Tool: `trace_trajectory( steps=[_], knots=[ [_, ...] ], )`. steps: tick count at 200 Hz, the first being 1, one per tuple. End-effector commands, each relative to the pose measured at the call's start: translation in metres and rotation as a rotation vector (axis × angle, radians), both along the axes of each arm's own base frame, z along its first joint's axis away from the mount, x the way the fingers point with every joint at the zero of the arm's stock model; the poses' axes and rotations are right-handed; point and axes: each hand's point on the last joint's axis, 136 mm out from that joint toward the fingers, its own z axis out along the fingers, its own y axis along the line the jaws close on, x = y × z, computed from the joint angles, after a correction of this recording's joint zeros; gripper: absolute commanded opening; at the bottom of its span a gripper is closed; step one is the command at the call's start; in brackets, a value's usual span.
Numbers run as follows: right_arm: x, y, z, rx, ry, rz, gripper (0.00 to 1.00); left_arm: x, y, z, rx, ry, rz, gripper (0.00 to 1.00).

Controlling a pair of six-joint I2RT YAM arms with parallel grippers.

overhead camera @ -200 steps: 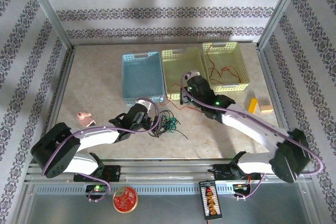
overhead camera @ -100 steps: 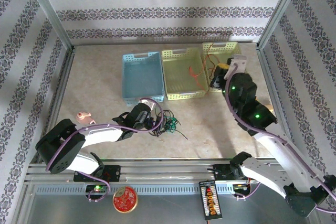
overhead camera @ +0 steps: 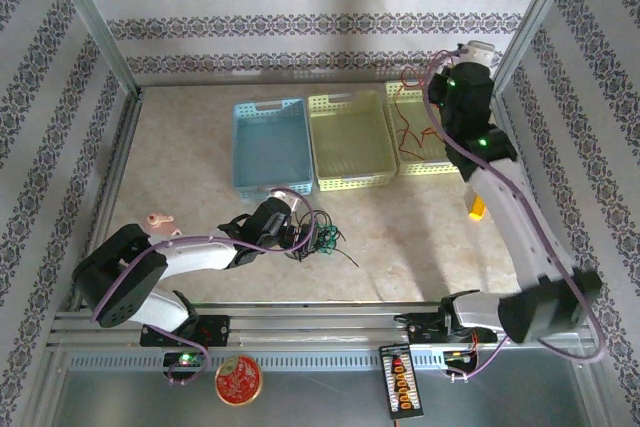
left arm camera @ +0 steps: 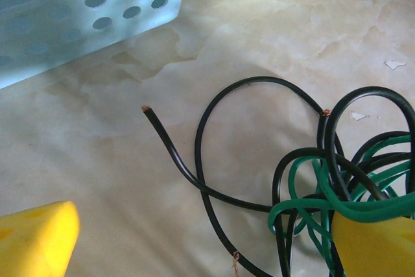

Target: Untangle the cables

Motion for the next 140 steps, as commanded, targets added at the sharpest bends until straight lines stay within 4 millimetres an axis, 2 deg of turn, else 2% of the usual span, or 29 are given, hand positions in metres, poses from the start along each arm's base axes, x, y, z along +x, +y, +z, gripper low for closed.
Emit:
trace_trajectory(
  steps=[1, 42, 60, 89, 104, 112, 116, 120, 140],
  knots=[
    [0.019, -0.015, -0.019, -0.068, 0.076, -0.095, 0.0, -0.002, -0.006, 0.008, 0.016, -0.02, -0.028, 0.99],
    [0.05, -0.027, -0.082, -0.113, 0.222, -0.18, 0.0, -0.004, -0.005, 0.009, 0.022, -0.027, -0.028, 0.99],
    [0.056, -0.031, -0.112, -0.107, 0.281, -0.198, 0.0, -0.004, -0.005, 0.01, 0.025, -0.029, -0.027, 0.99],
    [0.059, -0.049, -0.164, -0.088, 0.392, -0.26, 0.0, -0.005, -0.006, 0.01, 0.028, -0.031, -0.033, 0.99],
    [0.058, -0.05, -0.186, -0.058, 0.433, -0.254, 0.0, -0.005, -0.007, 0.01, 0.028, -0.03, -0.039, 0.99],
    [0.059, -0.046, -0.195, -0.034, 0.45, -0.227, 0.14, -0.005, -0.007, 0.01, 0.029, -0.031, -0.04, 0.99],
    [0.059, -0.043, -0.199, -0.02, 0.46, -0.206, 0.27, -0.006, -0.008, 0.01, 0.029, -0.031, -0.041, 0.99],
    [0.059, -0.04, -0.202, -0.004, 0.466, -0.185, 0.34, -0.006, -0.008, 0.011, 0.029, -0.031, -0.042, 0.99],
    [0.052, -0.032, -0.204, 0.042, 0.467, -0.146, 0.42, -0.006, -0.008, 0.011, 0.03, -0.031, -0.043, 0.99]
  ],
)
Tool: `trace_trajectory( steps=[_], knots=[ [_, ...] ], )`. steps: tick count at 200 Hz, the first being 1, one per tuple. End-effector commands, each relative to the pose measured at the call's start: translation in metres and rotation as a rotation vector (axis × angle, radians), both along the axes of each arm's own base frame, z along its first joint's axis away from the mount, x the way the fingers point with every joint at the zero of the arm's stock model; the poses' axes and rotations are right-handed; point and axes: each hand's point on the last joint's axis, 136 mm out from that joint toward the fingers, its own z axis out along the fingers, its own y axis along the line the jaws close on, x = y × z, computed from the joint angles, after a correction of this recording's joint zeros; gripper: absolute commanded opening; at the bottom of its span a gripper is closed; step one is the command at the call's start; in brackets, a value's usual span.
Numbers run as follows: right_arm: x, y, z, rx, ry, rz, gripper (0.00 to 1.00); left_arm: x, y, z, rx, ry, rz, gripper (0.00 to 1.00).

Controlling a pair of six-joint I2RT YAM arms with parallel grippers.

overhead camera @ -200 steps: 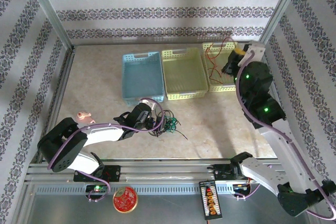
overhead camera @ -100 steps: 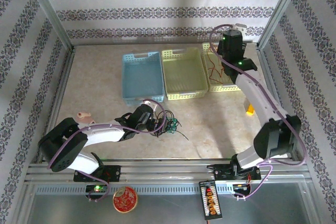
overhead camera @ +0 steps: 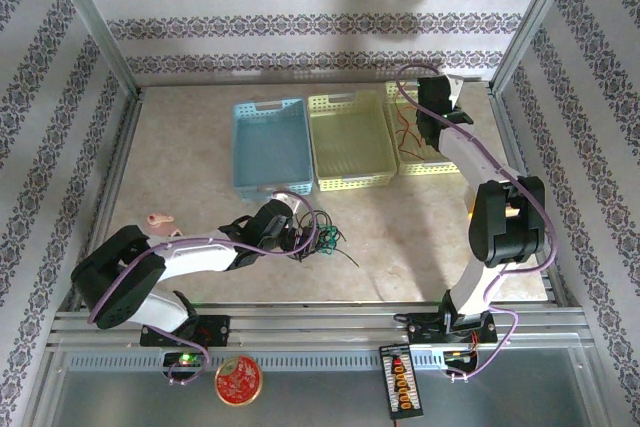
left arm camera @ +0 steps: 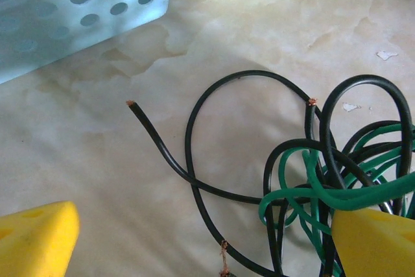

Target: Untangle the cables

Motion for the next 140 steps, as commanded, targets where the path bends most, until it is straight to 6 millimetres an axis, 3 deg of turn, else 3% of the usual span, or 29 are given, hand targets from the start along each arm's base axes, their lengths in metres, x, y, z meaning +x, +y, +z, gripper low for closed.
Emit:
trace_trajectory(
  steps=[1, 30, 49, 70, 105, 127, 140],
  knots=[
    [-0.007, 0.014, -0.006, 0.096, -0.002, 0.033, 0.42, -0.001, -0.005, 0.009, 0.018, -0.025, -0.024, 0.99],
    [-0.029, 0.017, 0.018, 0.127, -0.077, 0.04, 0.45, -0.001, -0.005, 0.009, 0.022, -0.028, -0.026, 0.99],
    [-0.053, 0.03, 0.032, 0.148, -0.115, 0.085, 0.45, -0.001, -0.006, 0.009, 0.024, -0.029, -0.028, 0.99],
    [-0.084, 0.079, 0.029, 0.211, -0.11, 0.267, 0.45, 0.001, -0.007, 0.009, 0.027, -0.035, -0.025, 0.99],
    [-0.159, 0.182, -0.017, 0.408, 0.042, 0.671, 0.47, 0.003, -0.007, 0.008, 0.032, -0.038, -0.014, 1.0],
    [-0.208, 0.23, -0.047, 0.529, 0.179, 0.86, 0.47, 0.004, -0.007, 0.007, 0.036, -0.039, -0.013, 0.99],
    [-0.23, 0.246, -0.062, 0.556, 0.258, 0.928, 0.46, 0.005, -0.008, 0.008, 0.036, -0.043, -0.015, 0.96]
  ],
)
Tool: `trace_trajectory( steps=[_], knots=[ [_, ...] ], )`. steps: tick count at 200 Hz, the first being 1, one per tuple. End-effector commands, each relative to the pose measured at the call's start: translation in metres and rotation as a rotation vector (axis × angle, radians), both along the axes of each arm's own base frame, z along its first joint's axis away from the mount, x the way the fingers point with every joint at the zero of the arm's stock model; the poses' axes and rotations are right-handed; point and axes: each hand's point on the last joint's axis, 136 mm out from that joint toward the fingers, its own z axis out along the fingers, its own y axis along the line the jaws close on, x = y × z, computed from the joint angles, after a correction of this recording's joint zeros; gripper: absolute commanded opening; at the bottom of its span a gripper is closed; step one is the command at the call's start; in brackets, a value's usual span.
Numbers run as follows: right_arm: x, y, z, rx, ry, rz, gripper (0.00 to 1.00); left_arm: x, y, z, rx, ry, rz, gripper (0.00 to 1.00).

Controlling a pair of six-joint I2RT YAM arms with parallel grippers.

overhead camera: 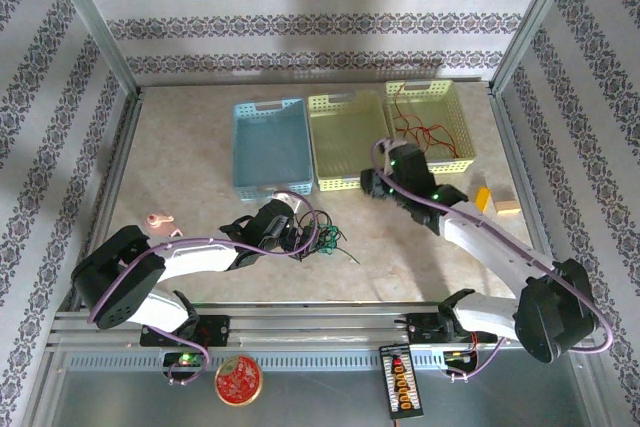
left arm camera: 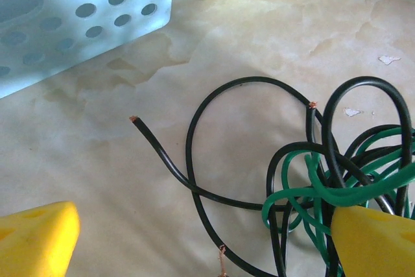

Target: Untangle the cables

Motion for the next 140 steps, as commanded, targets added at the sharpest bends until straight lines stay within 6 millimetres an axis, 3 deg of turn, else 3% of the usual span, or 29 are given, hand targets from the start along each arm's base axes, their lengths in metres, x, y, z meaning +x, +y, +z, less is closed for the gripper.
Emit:
trace_trajectory(
  steps=[1, 13, 35, 80, 140],
  knots=[
    [-0.05, 0.046, -0.024, 0.109, 0.162, 0.223, 0.46, 0.002, -0.007, 0.004, 0.02, -0.019, -0.016, 0.96],
    [-0.061, 0.05, -0.036, 0.056, 0.192, 0.266, 0.46, 0.003, -0.009, 0.005, 0.021, -0.019, -0.017, 0.95],
    [-0.064, 0.052, -0.048, 0.032, 0.221, 0.288, 0.45, 0.004, -0.011, 0.004, 0.024, -0.016, -0.021, 0.93],
    [-0.077, 0.086, -0.043, 0.041, 0.236, 0.449, 0.43, 0.004, -0.015, 0.003, 0.035, -0.011, -0.036, 0.85],
    [-0.099, 0.094, -0.045, 0.013, 0.263, 0.542, 0.42, 0.004, -0.018, 0.001, 0.042, -0.007, -0.047, 0.76]
  ],
)
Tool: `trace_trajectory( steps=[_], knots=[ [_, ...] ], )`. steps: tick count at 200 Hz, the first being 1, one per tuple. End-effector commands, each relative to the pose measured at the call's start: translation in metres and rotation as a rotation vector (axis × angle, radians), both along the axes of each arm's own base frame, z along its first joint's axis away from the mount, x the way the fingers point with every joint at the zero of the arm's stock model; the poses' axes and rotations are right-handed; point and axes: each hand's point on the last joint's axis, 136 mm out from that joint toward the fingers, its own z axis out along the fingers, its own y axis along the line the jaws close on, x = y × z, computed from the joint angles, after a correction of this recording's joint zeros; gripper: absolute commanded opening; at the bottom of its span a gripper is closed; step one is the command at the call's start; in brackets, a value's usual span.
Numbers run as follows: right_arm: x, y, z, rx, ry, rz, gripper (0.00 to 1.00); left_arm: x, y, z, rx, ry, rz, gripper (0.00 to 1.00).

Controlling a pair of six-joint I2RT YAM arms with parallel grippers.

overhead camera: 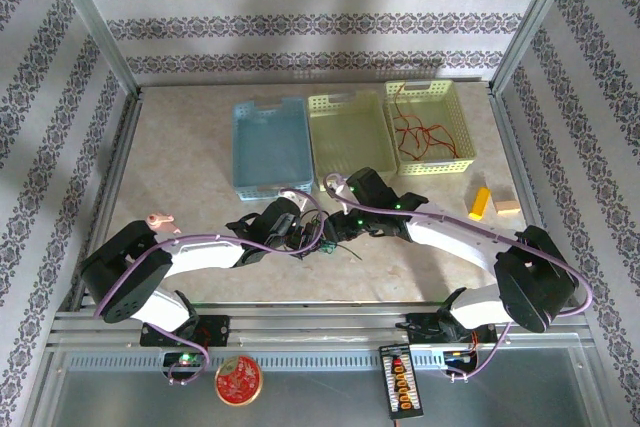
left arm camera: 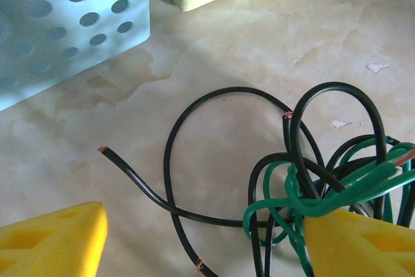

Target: Untangle the cables

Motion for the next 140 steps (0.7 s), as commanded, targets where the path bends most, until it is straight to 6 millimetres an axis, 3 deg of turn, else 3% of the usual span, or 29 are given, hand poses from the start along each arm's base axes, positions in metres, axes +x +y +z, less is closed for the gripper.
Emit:
trace_trajectory(
  steps=[1, 50, 84, 112, 131, 140],
  knots=[
    [-0.013, 0.004, 0.003, -0.01, 0.01, 0.069, 0.42, -0.002, -0.007, 0.0, 0.025, 0.0, -0.03, 0.76],
    [-0.021, -0.011, -0.014, -0.125, -0.005, 0.061, 0.39, -0.001, -0.009, -0.001, 0.03, 0.005, -0.037, 0.76],
    [-0.014, -0.016, -0.02, -0.161, -0.019, 0.029, 0.14, -0.001, -0.01, -0.001, 0.032, 0.004, -0.041, 0.77],
    [-0.005, -0.022, -0.02, -0.2, -0.063, 0.001, 0.0, -0.001, -0.01, -0.002, 0.036, 0.004, -0.039, 0.76],
    [0.003, -0.029, -0.011, -0.203, -0.106, -0.032, 0.0, -0.001, -0.01, -0.006, 0.043, 0.009, -0.037, 0.68],
    [0.007, -0.032, -0.004, -0.193, -0.127, -0.053, 0.0, -0.001, -0.01, -0.008, 0.047, 0.012, -0.04, 0.6]
  ],
)
